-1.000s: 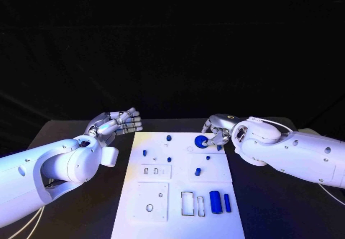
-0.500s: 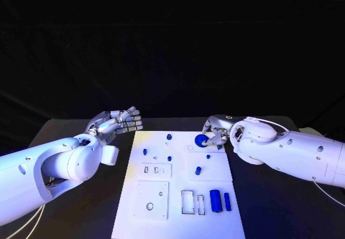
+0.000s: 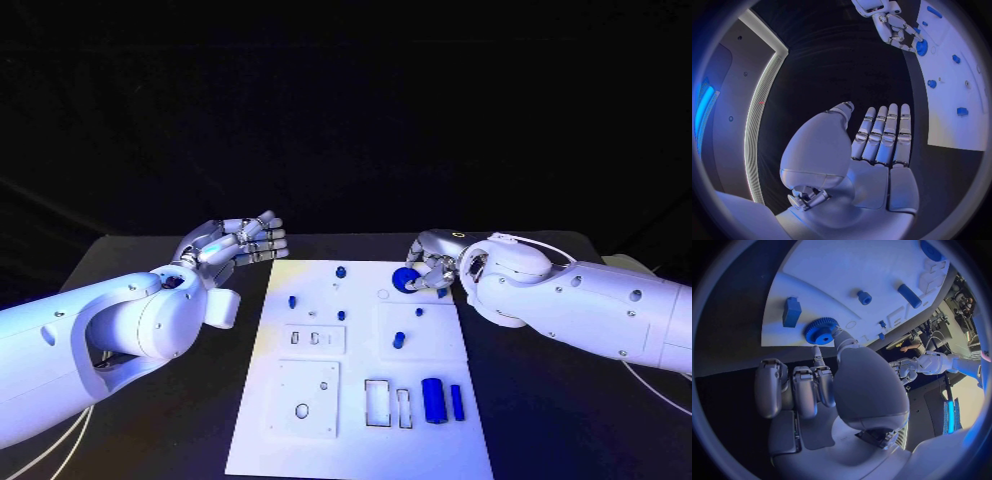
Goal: Assemble the parts on the task board
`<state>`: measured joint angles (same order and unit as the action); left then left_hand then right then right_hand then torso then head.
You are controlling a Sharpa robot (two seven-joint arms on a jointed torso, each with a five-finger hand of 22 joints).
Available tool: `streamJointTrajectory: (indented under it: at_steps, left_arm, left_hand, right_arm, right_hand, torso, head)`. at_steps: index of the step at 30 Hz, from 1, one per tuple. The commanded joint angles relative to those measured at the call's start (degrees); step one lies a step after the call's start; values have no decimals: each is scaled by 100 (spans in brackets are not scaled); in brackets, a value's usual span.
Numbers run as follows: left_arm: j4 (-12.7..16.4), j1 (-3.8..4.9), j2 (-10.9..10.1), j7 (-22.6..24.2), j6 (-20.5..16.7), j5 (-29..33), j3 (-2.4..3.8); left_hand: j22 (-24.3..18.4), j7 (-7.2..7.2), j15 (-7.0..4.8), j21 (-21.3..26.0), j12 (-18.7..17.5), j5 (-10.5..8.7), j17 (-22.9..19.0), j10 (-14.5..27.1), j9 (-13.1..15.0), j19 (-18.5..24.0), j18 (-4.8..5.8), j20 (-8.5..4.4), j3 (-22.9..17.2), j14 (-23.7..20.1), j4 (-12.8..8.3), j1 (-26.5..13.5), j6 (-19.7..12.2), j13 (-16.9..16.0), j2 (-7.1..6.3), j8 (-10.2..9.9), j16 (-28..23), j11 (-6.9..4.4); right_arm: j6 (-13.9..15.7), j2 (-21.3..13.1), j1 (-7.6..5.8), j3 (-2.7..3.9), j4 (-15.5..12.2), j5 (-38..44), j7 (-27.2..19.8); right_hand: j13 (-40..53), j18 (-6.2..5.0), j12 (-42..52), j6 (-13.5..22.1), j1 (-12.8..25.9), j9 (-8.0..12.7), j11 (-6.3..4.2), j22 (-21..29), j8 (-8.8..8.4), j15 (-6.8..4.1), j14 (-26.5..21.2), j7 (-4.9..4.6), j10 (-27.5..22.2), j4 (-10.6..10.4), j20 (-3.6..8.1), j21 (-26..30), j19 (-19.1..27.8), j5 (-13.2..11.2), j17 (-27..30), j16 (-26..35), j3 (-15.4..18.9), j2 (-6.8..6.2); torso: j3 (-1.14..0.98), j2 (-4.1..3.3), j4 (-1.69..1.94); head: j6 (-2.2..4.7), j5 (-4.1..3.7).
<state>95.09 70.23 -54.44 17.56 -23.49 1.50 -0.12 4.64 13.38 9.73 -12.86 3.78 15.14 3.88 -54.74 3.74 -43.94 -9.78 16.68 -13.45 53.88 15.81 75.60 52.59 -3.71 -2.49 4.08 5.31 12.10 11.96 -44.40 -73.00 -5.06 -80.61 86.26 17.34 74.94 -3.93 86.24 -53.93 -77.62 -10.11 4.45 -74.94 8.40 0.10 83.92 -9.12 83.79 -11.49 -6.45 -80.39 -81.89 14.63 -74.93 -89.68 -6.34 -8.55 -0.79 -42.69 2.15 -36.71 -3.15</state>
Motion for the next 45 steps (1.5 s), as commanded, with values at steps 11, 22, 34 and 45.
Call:
streamJointTrajectory:
  at_steps: [11,22,34,45]
  left_arm:
    - [10,7,4,8,122,10,5]
    - [8,7,3,4,125,10,5]
    - [3,7,1,-12,145,10,5]
    - [-10,7,4,-22,161,10,5]
  left_hand:
    - [-7,150,34,27,-3,-14,-7,29,-1,-26,-37,-2,-15,14,-21,53,-43,8,-6,-33,-36,-2]
    - [-7,150,34,27,-3,-14,-7,29,-1,-26,-37,-2,-15,14,-21,53,-43,8,-6,-33,-36,-2]
    - [-7,150,34,27,-3,-14,-7,29,-1,-26,-37,-2,-15,14,-21,53,-43,8,-6,-33,-36,-2]
    - [-18,152,37,35,0,-15,-6,39,0,-25,-35,-2,-18,13,-22,58,-47,7,0,-35,-50,0]
  right_arm:
    - [-236,26,41,-3,75,-86,-31]
    - [-236,44,54,-4,106,-134,-42]
    - [248,14,94,-4,-86,281,168]
    - [898,-52,114,0,-649,1212,364]
  right_hand:
    - [992,103,47,-17,-81,-26,4,-319,85,30,608,2,159,-19,-3,-53,-62,73,-1507,-32,-29,63]
    - [1039,110,78,-286,-155,-84,-59,-375,223,-16,608,78,196,17,25,-84,-82,237,-1507,-32,-166,288]
    - [1117,142,127,-508,-164,-149,-157,-520,326,-97,608,189,271,70,94,-187,-165,264,-1507,-32,-227,355]
    - [1148,170,146,-529,-159,-168,-183,-637,330,-125,608,211,301,99,125,-275,-239,416,-1507,-32,-250,338]
  torso:
    - [-4,3,0]
    - [-4,2,0]
    - [-4,4,0]
    - [-4,6,2]
  head:
    - [-28,4]
    - [-47,5]
    - [-48,3]
    - [-16,11]
